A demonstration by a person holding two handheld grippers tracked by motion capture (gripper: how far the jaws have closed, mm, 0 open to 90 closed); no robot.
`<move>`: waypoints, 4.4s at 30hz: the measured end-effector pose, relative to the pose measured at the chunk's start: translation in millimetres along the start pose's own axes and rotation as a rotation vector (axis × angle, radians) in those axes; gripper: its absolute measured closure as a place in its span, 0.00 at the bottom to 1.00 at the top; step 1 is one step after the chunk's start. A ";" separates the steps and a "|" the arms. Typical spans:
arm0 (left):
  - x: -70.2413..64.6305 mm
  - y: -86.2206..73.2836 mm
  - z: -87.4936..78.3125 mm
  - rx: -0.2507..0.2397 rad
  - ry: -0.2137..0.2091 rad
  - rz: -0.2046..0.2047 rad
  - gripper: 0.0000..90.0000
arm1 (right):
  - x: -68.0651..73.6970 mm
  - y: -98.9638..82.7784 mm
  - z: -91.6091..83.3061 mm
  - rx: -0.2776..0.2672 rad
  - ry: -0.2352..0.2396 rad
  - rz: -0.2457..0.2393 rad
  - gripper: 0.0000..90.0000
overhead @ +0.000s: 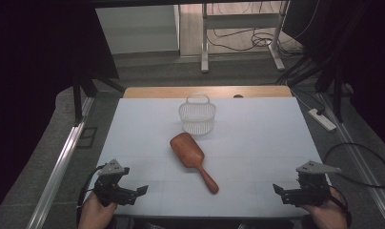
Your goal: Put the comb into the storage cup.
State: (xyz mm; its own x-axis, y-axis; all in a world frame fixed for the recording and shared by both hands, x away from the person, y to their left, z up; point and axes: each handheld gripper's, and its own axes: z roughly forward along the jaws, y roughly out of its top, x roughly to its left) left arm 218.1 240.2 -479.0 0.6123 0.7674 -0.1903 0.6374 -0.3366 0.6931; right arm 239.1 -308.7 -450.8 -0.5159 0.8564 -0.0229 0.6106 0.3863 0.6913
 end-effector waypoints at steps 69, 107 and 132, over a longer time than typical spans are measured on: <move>-30.7 95.5 95.8 0.086 -0.162 0.141 0.00 | 1.4 0.7 2.5 0.023 0.015 -0.018 0.00; -67.6 143.6 159.4 0.173 -0.197 0.248 0.01 | 2.0 0.9 3.5 0.034 0.017 -0.028 0.00; -68.7 140.4 170.4 0.201 -0.215 0.232 0.99 | 2.8 1.0 4.1 0.041 0.017 -0.036 0.00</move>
State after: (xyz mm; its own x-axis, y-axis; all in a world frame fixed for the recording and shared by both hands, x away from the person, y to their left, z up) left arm 345.2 47.3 -487.1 0.8219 0.5330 -0.2010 0.5363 -0.6050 0.5886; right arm 240.8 -304.6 -453.1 -0.5478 0.8359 -0.0344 0.6153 0.4304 0.6604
